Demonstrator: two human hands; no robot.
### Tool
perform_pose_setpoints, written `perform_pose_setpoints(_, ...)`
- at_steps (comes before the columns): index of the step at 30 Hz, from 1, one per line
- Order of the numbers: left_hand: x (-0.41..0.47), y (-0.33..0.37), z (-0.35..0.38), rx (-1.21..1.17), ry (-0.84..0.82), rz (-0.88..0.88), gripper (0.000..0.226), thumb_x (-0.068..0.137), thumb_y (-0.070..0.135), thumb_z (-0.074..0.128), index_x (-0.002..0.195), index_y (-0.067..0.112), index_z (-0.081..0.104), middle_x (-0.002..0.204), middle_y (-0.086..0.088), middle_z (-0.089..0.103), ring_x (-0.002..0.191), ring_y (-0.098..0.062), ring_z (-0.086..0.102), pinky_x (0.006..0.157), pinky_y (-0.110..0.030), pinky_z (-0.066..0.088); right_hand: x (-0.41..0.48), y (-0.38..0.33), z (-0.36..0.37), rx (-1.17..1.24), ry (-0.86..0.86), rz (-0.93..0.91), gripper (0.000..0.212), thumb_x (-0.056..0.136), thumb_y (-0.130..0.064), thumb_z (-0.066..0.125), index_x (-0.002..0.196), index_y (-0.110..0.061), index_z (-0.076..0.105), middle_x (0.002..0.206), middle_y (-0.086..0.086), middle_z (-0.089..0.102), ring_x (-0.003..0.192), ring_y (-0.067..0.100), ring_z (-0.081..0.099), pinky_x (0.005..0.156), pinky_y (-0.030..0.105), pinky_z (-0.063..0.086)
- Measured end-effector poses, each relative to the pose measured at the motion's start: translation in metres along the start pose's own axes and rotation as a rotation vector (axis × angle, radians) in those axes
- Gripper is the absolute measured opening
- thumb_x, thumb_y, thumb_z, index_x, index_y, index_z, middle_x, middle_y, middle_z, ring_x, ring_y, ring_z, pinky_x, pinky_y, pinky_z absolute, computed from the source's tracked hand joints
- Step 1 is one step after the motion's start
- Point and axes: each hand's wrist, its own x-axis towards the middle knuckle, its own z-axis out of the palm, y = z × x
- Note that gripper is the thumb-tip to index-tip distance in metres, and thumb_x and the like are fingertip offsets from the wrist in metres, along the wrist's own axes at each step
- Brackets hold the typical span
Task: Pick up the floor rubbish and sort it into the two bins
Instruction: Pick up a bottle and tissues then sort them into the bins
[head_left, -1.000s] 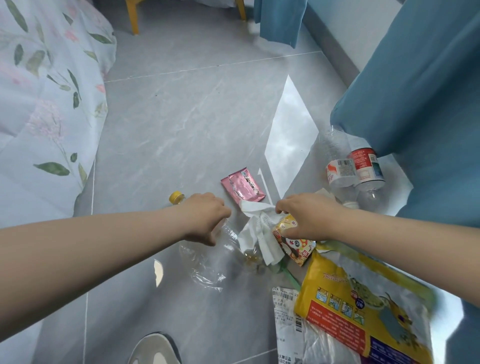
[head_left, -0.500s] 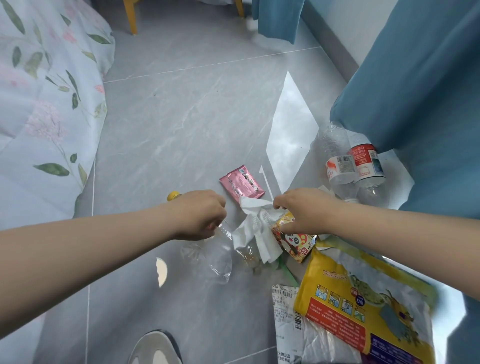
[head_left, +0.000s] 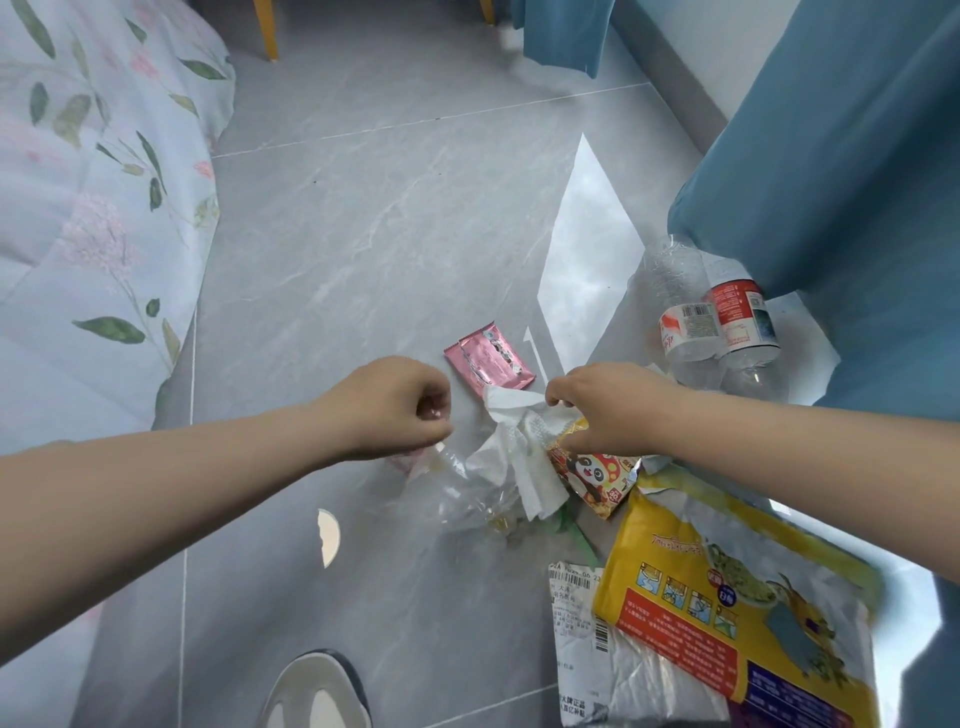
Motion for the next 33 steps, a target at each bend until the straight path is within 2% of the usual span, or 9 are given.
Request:
perform_pose_setpoints(5,0.017,0.012,-0.013,-0.445,0.108,-0.159,0.011,0.08,0.011,0.07,0.072,0.007,0.065,0.061,-0.004,0.069,0.048,-0.011,0.064,0.051,-0.018,0.051,-0.003,0.019,-0.011,0.074,0.039,0.078,0.048,0.088,-0.04,0.06,0.131,-0.02,0.05,0.125,0.0,0.059,0.108,0.018,0.056,0.084,0.03,0.047)
perform_pose_setpoints(9,0.028,0.022,-0.009,-0.515,0.147,-0.178,0.01,0.082,0.008,0.069,0.077,-0.001,0.065,0.064,-0.009,0.07,0.049,-0.013,0.065,0.053,-0.02,0.055,-0.006,0.033,-0.024,0.544,0.088,0.157,0.048,0.087,-0.038,0.066,0.13,-0.021,0.052,0.12,-0.001,0.062,0.097,0.013,0.06,0.083,0.027,0.053)
perform_pose_setpoints(12,0.032,0.031,-0.005,-0.529,0.122,-0.134,0.012,0.083,0.009,0.07,0.075,0.001,0.065,0.063,-0.008,0.07,0.05,-0.012,0.065,0.056,-0.02,0.056,-0.009,0.031,-0.03,0.817,0.033,0.161,0.076,0.081,-0.042,0.072,0.144,-0.027,0.032,0.126,-0.009,0.047,0.091,0.01,0.063,0.07,0.018,0.055)
perform_pose_setpoints(15,0.033,0.041,-0.002,-0.555,0.102,-0.092,0.015,0.082,0.015,0.073,0.073,0.006,0.064,0.065,-0.006,0.07,0.052,-0.013,0.066,0.059,-0.023,0.056,-0.008,0.024,-0.022,0.723,0.064,0.1,0.103,0.071,-0.043,0.08,0.15,-0.04,0.014,0.134,-0.009,0.044,0.091,0.011,0.064,0.08,0.026,0.056)
perform_pose_setpoints(18,0.031,0.045,0.0,-0.608,0.093,-0.065,0.017,0.08,0.02,0.075,0.074,0.007,0.065,0.071,-0.008,0.072,0.058,-0.015,0.07,0.064,-0.025,0.057,-0.004,0.017,-0.014,0.611,0.139,0.01,0.074,0.076,-0.028,0.079,0.14,-0.034,0.043,0.11,-0.009,0.063,0.074,-0.004,0.059,0.075,0.018,0.05)
perform_pose_setpoints(20,0.029,0.043,0.001,-0.558,0.105,-0.055,0.02,0.077,0.026,0.078,0.084,0.009,0.068,0.078,-0.005,0.072,0.067,-0.015,0.072,0.071,-0.027,0.056,-0.002,0.015,-0.015,0.496,0.167,-0.017,0.041,0.081,-0.017,0.072,0.12,-0.027,0.063,0.093,-0.009,0.068,0.066,-0.007,0.053,0.062,0.008,0.04)
perform_pose_setpoints(23,0.025,0.029,0.001,-0.458,0.108,-0.08,0.031,0.071,0.033,0.082,0.093,0.017,0.066,0.088,0.003,0.071,0.08,-0.011,0.069,0.08,-0.029,0.056,0.0,0.02,-0.014,0.381,0.215,0.022,0.027,0.085,-0.009,0.061,0.108,-0.02,0.071,0.093,-0.001,0.07,0.071,0.003,0.054,0.066,0.017,0.044)
perform_pose_setpoints(30,0.012,-0.007,0.0,0.049,-0.144,-0.015,0.054,0.069,0.049,0.078,0.113,0.026,0.058,0.11,0.013,0.057,0.104,-0.008,0.055,0.092,-0.025,0.046,0.003,0.043,-0.005,0.349,0.284,0.246,0.026,0.089,-0.014,0.057,0.113,-0.013,0.066,0.106,0.007,0.068,0.095,0.022,0.062,0.081,0.03,0.05)
perform_pose_setpoints(33,0.013,-0.015,0.005,0.249,-0.247,0.047,0.071,0.065,0.058,0.076,0.124,0.029,0.051,0.114,0.013,0.051,0.108,-0.01,0.05,0.092,-0.025,0.043,0.004,0.04,-0.003,0.211,0.097,0.248,0.054,0.087,-0.034,0.062,0.136,-0.017,0.046,0.128,0.008,0.056,0.114,0.026,0.055,0.092,0.036,0.048)
